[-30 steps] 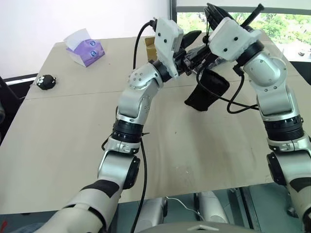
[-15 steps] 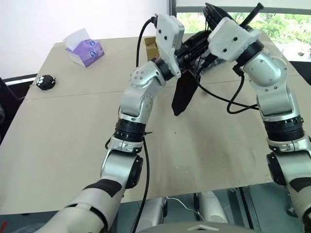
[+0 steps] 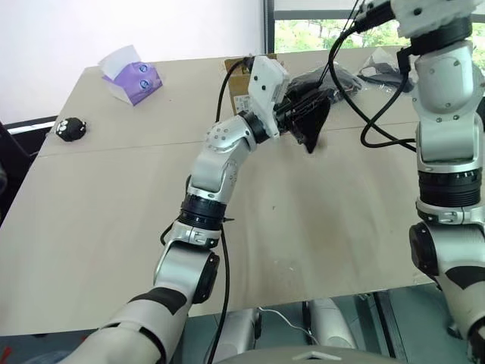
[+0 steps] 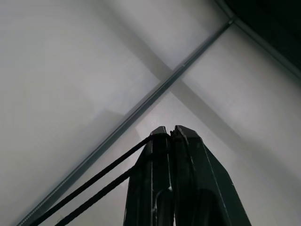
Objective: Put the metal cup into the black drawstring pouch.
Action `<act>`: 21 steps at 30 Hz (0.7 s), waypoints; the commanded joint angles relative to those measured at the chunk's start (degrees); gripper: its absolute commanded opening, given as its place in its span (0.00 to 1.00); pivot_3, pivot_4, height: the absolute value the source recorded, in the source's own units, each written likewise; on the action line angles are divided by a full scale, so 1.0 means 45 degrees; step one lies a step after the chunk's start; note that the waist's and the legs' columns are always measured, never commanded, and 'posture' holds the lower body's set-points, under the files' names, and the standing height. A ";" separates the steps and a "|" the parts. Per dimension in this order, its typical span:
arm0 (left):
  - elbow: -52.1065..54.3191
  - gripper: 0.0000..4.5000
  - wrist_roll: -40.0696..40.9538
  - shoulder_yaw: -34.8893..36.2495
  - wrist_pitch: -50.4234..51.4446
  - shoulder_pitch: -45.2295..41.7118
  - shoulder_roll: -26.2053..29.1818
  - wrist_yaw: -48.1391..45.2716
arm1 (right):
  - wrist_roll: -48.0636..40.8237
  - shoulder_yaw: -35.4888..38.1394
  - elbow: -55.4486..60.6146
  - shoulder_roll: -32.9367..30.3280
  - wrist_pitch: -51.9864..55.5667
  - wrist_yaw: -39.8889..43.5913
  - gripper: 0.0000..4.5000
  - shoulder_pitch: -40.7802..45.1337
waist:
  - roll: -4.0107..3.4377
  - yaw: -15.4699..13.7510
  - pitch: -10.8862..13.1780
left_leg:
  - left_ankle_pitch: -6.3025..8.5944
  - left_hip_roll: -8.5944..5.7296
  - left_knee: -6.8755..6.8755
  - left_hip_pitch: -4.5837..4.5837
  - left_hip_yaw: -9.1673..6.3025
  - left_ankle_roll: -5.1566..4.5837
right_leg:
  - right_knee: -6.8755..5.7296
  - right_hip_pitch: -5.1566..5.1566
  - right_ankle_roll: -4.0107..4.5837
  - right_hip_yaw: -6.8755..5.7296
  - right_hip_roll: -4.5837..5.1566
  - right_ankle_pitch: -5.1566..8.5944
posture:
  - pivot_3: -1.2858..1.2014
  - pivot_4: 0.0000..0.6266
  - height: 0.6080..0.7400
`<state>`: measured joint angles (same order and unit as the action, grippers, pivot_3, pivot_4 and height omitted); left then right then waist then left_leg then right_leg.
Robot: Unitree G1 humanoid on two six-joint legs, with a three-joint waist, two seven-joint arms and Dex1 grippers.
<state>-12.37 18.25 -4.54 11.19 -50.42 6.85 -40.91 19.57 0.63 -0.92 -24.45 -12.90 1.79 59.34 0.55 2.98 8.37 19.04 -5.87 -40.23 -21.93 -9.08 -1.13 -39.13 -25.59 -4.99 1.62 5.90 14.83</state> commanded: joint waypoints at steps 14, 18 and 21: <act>0.4327 0.52 0.4347 0.1394 0.4185 0.2966 0.0621 -0.0460 | -0.3915 -0.0738 0.2081 0.0830 0.3857 0.4072 0.00 -0.2488 | -0.0012 0.0282 -0.0007 | 0.0000 0.0018 -0.0011 0.0018 0.0025 0.0000 | -0.0066 -0.0006 0.0002 0.0052 0.0021 0.0001 | 0.52 0.24 1.00; 0.6065 0.52 0.5903 0.1949 0.6383 0.4731 0.2386 -0.0625 | -0.4795 -0.1027 0.3415 0.0899 0.5063 0.5044 0.00 -0.3729 | -0.0015 0.0284 -0.0006 | 0.0000 0.0015 -0.0007 0.0024 0.0016 0.0000 | -0.0067 -0.0012 0.0002 0.0048 0.0004 0.0001 | 0.52 0.24 1.00; 0.6438 0.53 0.5049 0.2078 0.6301 0.5992 0.3716 -0.0362 | -0.5423 -0.0878 0.4085 0.0736 0.6054 0.5534 0.21 -0.4495 | -0.0016 0.0215 -0.0007 | 0.0000 0.0008 -0.0002 0.0034 0.0007 0.0000 | -0.0073 -0.0007 0.0003 0.0035 -0.0013 0.0001 | 0.52 0.24 1.00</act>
<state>13.61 41.85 3.92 39.69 -24.19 22.27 -42.93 -2.80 -4.41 13.85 -20.51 12.46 25.48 39.29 0.47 3.95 8.34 19.04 -5.84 -40.23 -21.75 -9.07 -1.13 -39.46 -25.61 -4.97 1.76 5.85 14.83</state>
